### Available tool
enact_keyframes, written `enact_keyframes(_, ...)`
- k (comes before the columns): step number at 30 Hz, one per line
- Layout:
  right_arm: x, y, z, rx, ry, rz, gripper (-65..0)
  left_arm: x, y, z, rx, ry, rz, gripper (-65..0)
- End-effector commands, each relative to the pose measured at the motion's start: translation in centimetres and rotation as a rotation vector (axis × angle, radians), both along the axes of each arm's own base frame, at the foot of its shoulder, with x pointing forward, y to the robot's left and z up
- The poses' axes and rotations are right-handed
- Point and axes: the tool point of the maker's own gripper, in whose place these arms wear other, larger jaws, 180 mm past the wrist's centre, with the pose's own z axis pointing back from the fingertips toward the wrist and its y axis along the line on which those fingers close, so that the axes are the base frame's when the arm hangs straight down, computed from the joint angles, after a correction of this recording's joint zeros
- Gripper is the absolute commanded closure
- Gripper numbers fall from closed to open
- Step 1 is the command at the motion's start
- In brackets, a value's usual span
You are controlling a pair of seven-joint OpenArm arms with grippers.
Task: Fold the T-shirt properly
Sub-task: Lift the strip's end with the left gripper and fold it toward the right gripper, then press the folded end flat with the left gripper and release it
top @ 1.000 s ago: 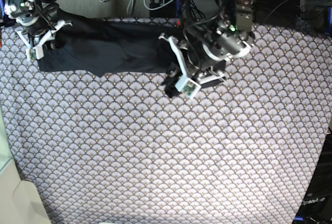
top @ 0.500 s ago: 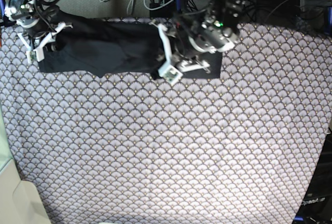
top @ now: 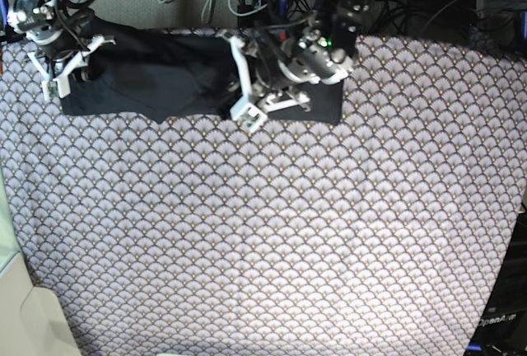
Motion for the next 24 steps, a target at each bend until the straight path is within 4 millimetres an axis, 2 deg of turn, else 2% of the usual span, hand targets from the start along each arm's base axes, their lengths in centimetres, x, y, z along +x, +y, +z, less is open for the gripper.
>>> enact_keyframes(1, 0.26, -0.15, 0.5, -0.004, -0.018, 0.006, -8.8, 0.65, -0.79, 1.4, -0.045, -0.036, -0.001, 0.0)
enact_keyframes(4, 0.2, -0.15, 0.47, -0.004, -0.017, 0.006, -8.8, 1.12, -1.39, 2.05, -0.076, -0.06, 0.008, 0.0)
enact_keyframes(14, 0.14, -0.15, 0.44, -0.004, -0.015, 0.006, -8.8, 1.12, -1.35, 1.84, -0.081, -0.057, 0.015, -1.0)
enact_keyframes(16, 0.14, -0.15, 0.44, -0.004, -0.015, 0.006, -8.8, 1.11, -1.3, 1.93, -0.083, -0.06, 0.018, -8.9)
enact_keyframes(21, 0.07, -0.15, 0.41, -0.004, -0.014, 0.006, -8.8, 0.63, -0.98, 1.75, -0.077, -0.061, -0.002, -36.4)
enact_keyframes(22, 0.07, -0.15, 0.41, -0.004, -0.014, 0.006, -8.8, 0.6, -0.98, 1.76, -0.077, -0.061, -0.002, -38.8)
enact_keyframes(24, 0.07, -0.15, 0.41, -0.004, -0.014, 0.006, -8.8, 0.68, -1.05, 2.22, -0.085, -0.073, -0.003, -39.1)
